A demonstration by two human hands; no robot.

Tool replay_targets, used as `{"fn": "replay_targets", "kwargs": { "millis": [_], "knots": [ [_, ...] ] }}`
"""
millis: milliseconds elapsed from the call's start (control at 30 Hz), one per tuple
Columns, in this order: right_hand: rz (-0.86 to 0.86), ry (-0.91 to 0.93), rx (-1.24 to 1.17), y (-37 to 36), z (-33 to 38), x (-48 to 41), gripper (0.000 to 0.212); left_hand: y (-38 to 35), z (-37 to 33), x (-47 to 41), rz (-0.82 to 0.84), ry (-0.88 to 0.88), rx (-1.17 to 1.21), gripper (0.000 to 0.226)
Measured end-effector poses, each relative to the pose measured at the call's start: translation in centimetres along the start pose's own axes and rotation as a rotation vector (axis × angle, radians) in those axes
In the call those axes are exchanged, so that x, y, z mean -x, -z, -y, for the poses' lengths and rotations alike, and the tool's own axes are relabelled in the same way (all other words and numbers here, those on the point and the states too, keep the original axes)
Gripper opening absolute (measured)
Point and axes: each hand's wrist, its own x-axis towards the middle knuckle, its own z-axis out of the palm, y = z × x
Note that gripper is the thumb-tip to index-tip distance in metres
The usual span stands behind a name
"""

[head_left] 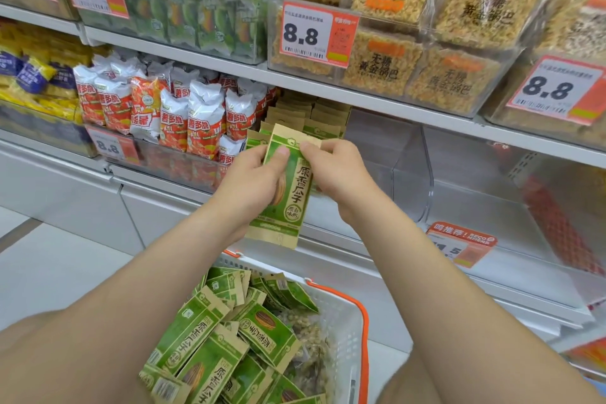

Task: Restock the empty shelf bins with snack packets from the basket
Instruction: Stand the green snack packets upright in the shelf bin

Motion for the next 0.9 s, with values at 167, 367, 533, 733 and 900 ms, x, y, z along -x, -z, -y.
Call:
{"fn": "replay_targets", "kwargs": {
  "millis": [167, 367, 533, 733, 900],
  "knots": [
    [0.110, 0.029, -0.132, 1.6, -0.3, 0.3, 0.025, -0.4, -0.1, -0.3, -0.235, -0.020, -0.250, 0.061],
    [0.142, 0.021, -0.069, 2.2, -0.2, -0.1, 0.024, -0.5, 0.5, -0.5, -0.337, -0.176, -0.294, 0.059],
    [0.226, 0.052, -0.104, 2.2, -0.5, 0.0, 0.009, -0.7, 0.9, -1.0, -0.340, -0.253, -0.343, 0.043],
    [-0.324, 0.652, 0.335, 3.3, -0.5, -1.8, 0.009, -0.4, 1.5, -1.7, -0.287, -0.314, -0.529, 0.015],
    [-0.301, 0.639, 0.559, 3.6, -1.8, -3.7, 0.009, 0.3, 2.7, -1.9, -0.135, -0.224, -0.996, 0.031]
  ]
}}
